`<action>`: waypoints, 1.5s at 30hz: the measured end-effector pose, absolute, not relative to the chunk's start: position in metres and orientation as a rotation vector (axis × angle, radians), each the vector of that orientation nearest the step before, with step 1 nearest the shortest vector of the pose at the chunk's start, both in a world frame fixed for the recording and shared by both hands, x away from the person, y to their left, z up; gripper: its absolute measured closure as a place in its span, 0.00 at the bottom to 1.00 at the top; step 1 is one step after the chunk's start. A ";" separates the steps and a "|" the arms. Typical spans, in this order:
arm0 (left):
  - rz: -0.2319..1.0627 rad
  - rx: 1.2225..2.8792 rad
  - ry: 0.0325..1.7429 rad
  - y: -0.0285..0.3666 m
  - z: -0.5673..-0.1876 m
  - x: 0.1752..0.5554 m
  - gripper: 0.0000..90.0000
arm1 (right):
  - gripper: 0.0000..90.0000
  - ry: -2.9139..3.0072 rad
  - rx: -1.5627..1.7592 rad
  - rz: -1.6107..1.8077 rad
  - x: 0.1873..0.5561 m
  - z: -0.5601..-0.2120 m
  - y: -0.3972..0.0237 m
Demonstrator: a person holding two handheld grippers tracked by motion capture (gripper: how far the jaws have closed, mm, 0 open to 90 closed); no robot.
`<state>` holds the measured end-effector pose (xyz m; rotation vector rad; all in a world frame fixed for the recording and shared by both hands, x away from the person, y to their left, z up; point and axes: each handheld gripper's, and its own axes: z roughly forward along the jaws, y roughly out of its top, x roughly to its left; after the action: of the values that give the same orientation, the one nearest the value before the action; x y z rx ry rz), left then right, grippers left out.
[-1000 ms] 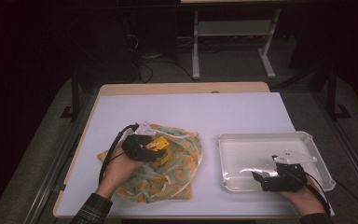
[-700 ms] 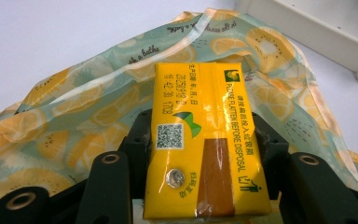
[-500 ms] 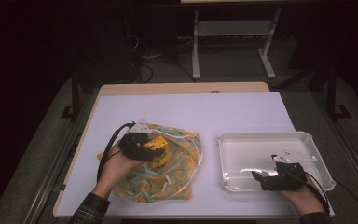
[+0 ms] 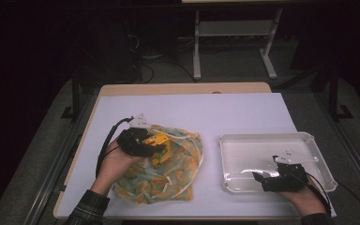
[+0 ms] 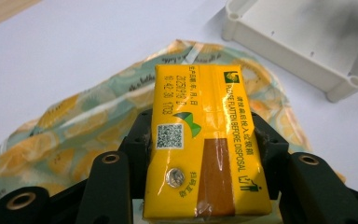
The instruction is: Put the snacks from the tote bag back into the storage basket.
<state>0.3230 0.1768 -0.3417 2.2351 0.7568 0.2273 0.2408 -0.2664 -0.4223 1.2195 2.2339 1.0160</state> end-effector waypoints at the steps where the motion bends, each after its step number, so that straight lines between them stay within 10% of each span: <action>1: 0.227 2.234 0.748 0.175 -0.339 0.323 0.58 | 0.06 2.231 1.219 1.017 0.241 -0.422 -0.267; 45: 0.185 2.180 0.634 0.113 -0.312 0.331 0.58 | 0.06 2.231 1.217 1.034 0.241 -0.422 -0.265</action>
<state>0.3307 0.1134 -0.3122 2.1796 0.6344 0.1847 0.2408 -0.2649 -0.4222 1.2166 2.2307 1.0340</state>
